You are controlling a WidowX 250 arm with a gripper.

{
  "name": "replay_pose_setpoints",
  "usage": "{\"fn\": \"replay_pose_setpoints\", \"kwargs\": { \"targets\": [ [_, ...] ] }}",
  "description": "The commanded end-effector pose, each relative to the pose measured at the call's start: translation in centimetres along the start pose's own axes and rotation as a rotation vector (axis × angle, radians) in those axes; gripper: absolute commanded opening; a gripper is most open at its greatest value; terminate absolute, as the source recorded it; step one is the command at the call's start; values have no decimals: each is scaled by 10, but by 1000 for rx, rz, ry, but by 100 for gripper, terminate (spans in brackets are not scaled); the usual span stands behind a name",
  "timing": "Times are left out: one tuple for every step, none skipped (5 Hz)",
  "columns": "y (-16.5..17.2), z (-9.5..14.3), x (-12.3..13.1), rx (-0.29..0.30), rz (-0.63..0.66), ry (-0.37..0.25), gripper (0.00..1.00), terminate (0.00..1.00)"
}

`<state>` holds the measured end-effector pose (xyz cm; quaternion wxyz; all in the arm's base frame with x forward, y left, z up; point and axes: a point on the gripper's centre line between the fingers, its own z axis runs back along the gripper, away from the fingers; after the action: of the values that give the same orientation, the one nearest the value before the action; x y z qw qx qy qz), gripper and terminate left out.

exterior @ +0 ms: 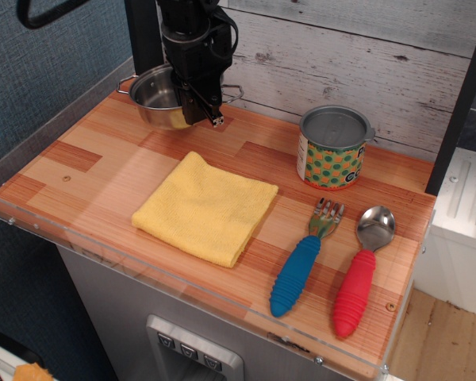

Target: Put the pan on the towel

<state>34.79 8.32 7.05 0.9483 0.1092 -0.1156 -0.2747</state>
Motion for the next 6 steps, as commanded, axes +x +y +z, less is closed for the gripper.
{"fn": "replay_pose_setpoints", "kwargs": {
  "targets": [
    [-29, 39, -4, 40, -36, -45, 0, 0],
    [-49, 47, -17, 67, -63, -47, 0, 0],
    [-71, 44, -28, 52, -117, -60, 0, 0],
    [-81, 41, -25, 37, -150, -76, 0, 0],
    [-85, 26, -23, 2, -175, -51, 0, 0],
    [-91, 14, -18, -35, -207, -33, 0, 0]
  ]
}}
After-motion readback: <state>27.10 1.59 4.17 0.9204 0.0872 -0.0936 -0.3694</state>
